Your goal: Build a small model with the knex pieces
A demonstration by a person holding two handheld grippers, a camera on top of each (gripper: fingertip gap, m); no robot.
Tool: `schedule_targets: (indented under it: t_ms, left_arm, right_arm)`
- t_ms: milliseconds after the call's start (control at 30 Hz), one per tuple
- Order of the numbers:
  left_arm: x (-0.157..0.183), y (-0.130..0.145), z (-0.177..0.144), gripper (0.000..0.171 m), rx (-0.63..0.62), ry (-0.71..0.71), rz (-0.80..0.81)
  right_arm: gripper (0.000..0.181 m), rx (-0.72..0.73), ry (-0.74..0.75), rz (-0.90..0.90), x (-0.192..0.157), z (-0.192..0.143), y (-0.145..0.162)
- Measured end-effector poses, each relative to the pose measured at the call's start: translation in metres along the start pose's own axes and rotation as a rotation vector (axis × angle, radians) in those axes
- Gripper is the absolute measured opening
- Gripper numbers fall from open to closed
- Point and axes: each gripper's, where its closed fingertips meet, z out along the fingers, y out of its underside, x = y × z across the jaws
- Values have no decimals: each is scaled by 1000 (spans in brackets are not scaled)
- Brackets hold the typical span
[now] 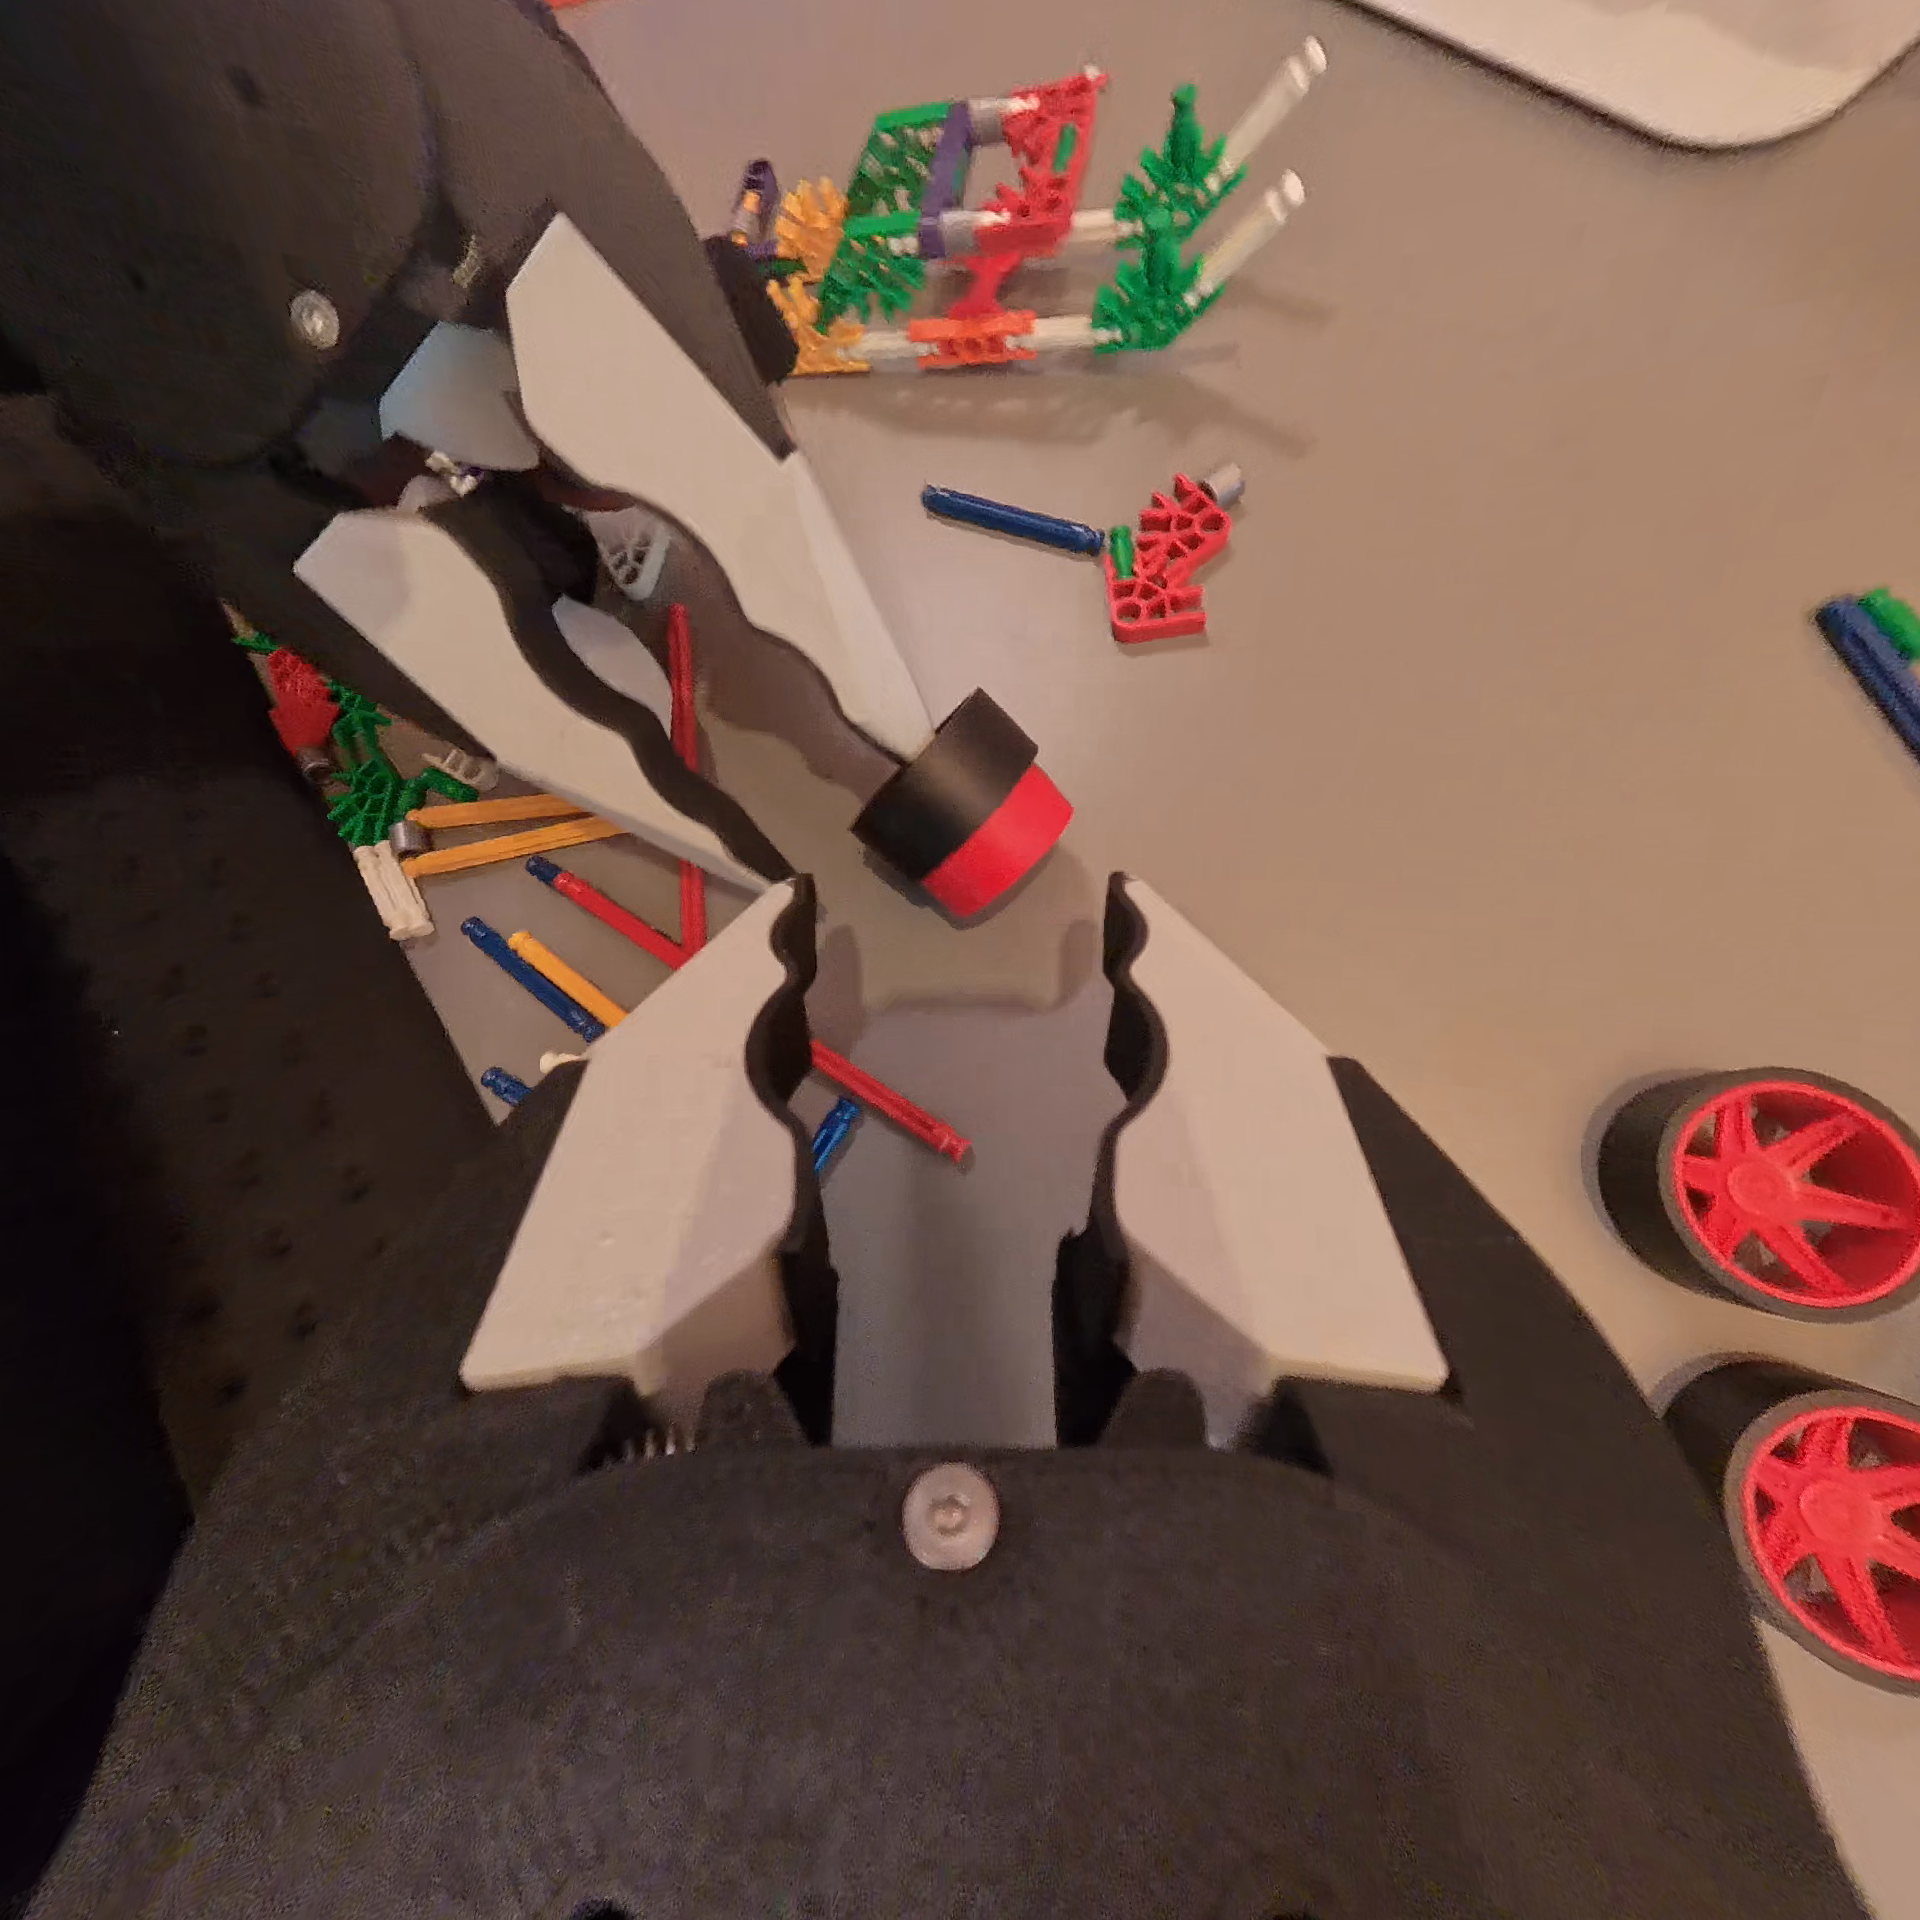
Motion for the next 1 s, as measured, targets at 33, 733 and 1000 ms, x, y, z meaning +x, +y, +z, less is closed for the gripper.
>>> schedule_targets:
  t_ms: [33, 733, 1000]
  left_arm:
    - [0, 0, 5, 34, -12, 16, -2]
    - [-35, -24, 25, 0, 72, 10, -127]
    - [-34, -12, 34, 0, 56, -34, -86]
  right_arm:
    - [49, -6, -2, 16, 4, 1, 0]
    - [0, 36, 84, -112, 33, 4, 11]
    - [0, 72, 52, -128, 32, 9, 16]
